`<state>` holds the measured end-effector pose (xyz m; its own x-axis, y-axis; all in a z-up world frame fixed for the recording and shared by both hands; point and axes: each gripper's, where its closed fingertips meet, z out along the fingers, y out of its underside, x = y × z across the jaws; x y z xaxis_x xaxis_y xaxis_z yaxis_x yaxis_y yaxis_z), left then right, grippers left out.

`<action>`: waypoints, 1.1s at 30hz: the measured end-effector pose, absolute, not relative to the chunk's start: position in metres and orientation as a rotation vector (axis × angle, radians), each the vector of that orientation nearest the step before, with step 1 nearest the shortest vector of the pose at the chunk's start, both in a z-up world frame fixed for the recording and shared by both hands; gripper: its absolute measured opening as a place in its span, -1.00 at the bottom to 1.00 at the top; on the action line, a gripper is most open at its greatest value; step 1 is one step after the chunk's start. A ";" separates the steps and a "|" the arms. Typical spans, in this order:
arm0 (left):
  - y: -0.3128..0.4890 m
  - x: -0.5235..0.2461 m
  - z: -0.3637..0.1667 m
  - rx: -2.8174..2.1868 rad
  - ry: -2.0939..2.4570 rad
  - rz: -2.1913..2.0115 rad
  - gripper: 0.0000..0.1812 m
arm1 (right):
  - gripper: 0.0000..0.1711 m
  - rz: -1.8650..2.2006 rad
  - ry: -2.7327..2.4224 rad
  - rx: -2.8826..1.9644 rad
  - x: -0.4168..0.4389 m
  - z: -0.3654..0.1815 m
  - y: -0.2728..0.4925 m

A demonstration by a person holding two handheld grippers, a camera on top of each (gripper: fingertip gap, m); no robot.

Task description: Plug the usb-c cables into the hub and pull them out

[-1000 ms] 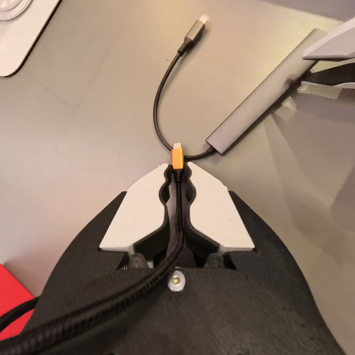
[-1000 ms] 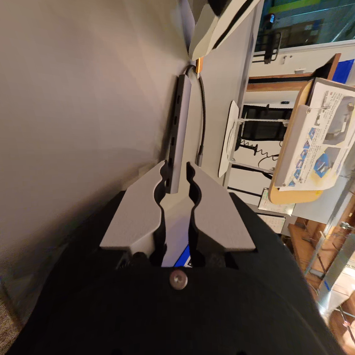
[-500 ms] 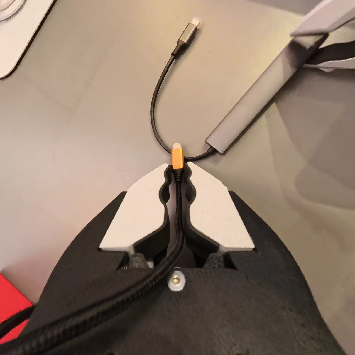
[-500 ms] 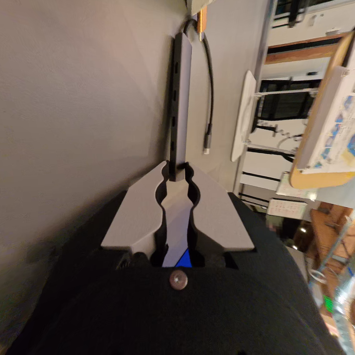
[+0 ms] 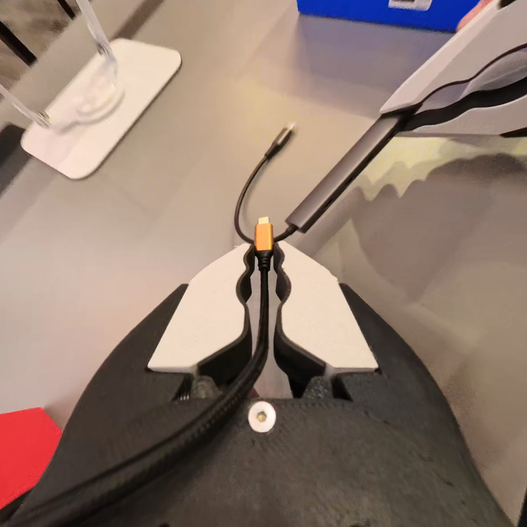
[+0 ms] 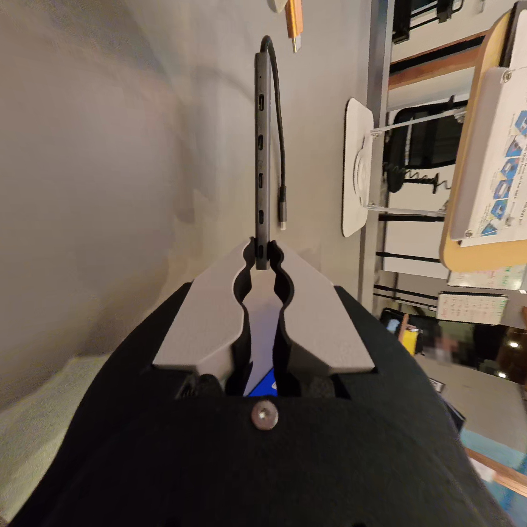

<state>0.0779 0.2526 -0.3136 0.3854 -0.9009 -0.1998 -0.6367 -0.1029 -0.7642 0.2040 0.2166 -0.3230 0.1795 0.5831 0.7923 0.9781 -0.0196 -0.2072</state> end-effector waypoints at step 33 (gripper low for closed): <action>0.232 0.101 -0.283 -1.705 1.328 -0.253 -0.88 | -0.92 -0.111 -1.588 -2.118 0.174 -0.328 0.196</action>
<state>0.1011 0.2325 -0.2827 0.3940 -0.8461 -0.3589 -0.6545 0.0159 -0.7559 0.1741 0.1958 -0.3285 0.3209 0.8816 0.3460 0.9211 -0.2056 -0.3306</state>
